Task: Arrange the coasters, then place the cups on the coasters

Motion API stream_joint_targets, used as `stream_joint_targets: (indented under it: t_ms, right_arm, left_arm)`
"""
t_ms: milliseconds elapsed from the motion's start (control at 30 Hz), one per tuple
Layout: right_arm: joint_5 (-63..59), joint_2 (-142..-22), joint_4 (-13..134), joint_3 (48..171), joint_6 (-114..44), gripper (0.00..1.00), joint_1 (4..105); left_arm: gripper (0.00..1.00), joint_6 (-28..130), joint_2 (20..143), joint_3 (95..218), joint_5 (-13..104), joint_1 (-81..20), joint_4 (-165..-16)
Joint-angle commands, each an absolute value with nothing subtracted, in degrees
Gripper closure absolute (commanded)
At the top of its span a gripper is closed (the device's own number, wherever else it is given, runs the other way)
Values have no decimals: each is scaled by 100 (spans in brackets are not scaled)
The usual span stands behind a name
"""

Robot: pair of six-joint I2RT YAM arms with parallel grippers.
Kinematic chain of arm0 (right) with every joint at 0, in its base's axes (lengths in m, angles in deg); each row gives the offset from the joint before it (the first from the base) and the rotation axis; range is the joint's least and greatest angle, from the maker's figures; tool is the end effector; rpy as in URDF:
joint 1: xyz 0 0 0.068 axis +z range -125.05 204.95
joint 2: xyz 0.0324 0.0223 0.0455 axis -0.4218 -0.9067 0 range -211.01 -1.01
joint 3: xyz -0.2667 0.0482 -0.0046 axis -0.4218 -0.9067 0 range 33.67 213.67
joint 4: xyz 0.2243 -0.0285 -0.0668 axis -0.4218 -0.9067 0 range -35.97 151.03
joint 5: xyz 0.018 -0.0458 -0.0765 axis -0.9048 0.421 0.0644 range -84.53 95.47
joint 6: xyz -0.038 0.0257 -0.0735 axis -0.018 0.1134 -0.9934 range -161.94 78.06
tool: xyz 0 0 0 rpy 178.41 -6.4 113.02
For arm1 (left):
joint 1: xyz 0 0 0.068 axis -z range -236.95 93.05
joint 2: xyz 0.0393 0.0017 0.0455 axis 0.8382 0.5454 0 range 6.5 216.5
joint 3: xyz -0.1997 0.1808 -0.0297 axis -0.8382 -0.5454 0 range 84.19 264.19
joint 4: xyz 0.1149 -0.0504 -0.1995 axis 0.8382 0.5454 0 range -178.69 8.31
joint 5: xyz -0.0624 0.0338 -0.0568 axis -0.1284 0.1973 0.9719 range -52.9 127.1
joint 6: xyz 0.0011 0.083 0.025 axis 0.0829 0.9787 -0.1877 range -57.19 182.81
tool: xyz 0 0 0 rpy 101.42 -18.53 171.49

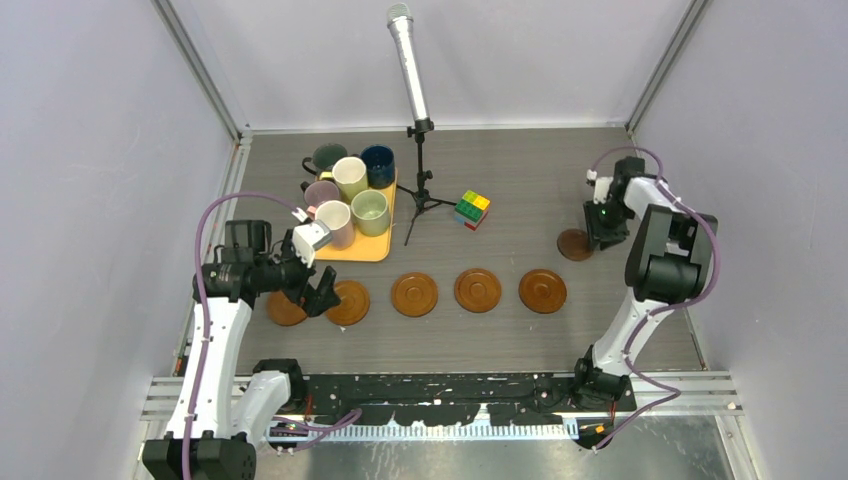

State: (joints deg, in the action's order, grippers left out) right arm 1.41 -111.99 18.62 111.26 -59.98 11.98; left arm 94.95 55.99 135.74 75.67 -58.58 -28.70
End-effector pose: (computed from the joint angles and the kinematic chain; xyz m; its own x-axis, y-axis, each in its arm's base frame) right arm 0.3572 -0.0768 0.1429 -0.9624 -0.0953 -0.2544 -0.0957 0.9954 -0.0108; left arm 0.1371 -0.0439 0.2671 -0.5532 0.4004 -0.7305 0.7120 0.6826 -0.1650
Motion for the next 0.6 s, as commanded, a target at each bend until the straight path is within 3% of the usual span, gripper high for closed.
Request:
stream_joint_targets:
  t_ms: [0,567]
  right_arm:
    - [235,-10773,1330,10449,-6892,62,701]
    - [22,-9787,822,9133,-8236,62,-655]
  left_arm:
    - [0,9519,5430,13737,7591,-5853,-2967]
    - [0,9548,5453,13834,7565,-5853,-2804]
